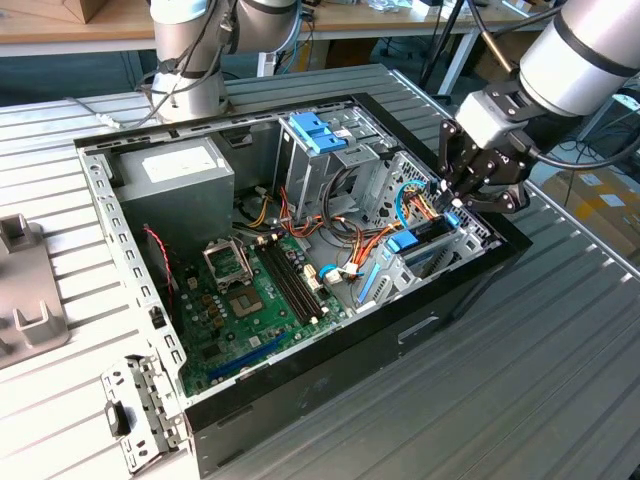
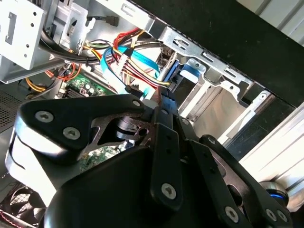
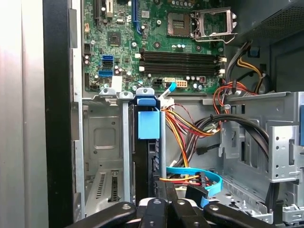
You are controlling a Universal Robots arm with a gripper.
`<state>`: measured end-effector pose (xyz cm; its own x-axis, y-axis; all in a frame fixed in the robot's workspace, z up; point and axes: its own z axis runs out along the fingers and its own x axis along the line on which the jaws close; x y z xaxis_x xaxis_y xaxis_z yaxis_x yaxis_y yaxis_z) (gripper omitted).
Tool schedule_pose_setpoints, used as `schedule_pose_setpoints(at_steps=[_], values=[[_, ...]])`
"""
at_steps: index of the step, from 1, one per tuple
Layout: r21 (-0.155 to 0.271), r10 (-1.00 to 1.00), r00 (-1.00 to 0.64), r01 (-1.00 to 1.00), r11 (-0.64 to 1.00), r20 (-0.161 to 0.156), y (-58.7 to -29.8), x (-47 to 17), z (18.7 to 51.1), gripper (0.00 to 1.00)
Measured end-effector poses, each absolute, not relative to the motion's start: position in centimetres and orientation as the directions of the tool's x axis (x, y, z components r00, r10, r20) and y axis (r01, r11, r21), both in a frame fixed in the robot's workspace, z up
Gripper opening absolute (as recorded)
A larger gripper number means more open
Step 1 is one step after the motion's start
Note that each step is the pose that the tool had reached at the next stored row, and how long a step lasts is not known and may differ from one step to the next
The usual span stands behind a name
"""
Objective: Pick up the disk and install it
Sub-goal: 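Insert the disk into the insertion slot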
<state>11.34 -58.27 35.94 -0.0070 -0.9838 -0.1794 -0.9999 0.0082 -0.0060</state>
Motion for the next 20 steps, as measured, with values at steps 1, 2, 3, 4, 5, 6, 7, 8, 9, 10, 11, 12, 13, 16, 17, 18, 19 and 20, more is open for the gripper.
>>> schedule_pose_setpoints(at_steps=[1,2,3,4,5,6,7,8,9,10,11,12,13,16,17,18,19,20], values=[[-0.004,-0.983,-0.007,-1.000,0.008,-0.184,-58.3,11.4,35.9,0.11],[-0.001,-0.983,-0.008,-1.000,0.008,-0.185,-58.3,11.5,35.9,0.11],[0.003,-0.982,-0.009,-1.000,0.008,-0.187,-58.4,11.8,35.9,0.11],[0.005,-0.982,-0.009,-1.000,0.008,-0.188,-58.4,12.0,35.9,0.11],[0.008,-0.982,-0.009,-1.000,0.008,-0.188,-58.4,12.2,35.9,0.11],[0.011,-0.982,-0.010,-1.000,0.008,-0.188,-58.4,12.7,35.9,0.11],[0.013,-0.982,-0.010,-1.000,0.008,-0.188,-58.4,12.9,35.9,0.11],[0.013,-0.982,-0.011,-1.000,0.008,-0.188,-58.4,13.1,35.9,0.11],[0.014,-0.982,-0.011,-1.000,0.008,-0.188,-58.4,13.3,35.9,0.11],[0.014,-0.982,-0.011,-1.000,0.008,-0.188,-58.4,13.5,35.9,0.11],[0.014,-0.982,-0.011,-1.000,0.008,-0.188,-58.4,13.6,35.9,0.11],[0.014,-0.982,-0.011,-1.000,0.008,-0.188,-58.4,13.6,35.9,0.11],[0.014,-0.982,-0.011,-1.000,0.008,-0.188,-58.4,13.7,35.9,0.11],[0.014,-0.982,-0.011,-1.000,0.008,-0.189,-58.4,13.9,36.1,0.11],[0.014,-0.982,-0.011,-1.000,0.008,-0.190,-58.4,13.9,36.2,0.11],[0.014,-0.982,-0.011,-1.000,0.008,-0.190,-58.4,14.1,36.2,0.11],[0.016,-0.982,-0.011,-1.000,0.008,-0.190,-58.4,14.3,36.2,0.11],[0.016,-0.982,-0.011,-1.000,0.008,-0.190,-58.4,14.5,36.2,0.11]])
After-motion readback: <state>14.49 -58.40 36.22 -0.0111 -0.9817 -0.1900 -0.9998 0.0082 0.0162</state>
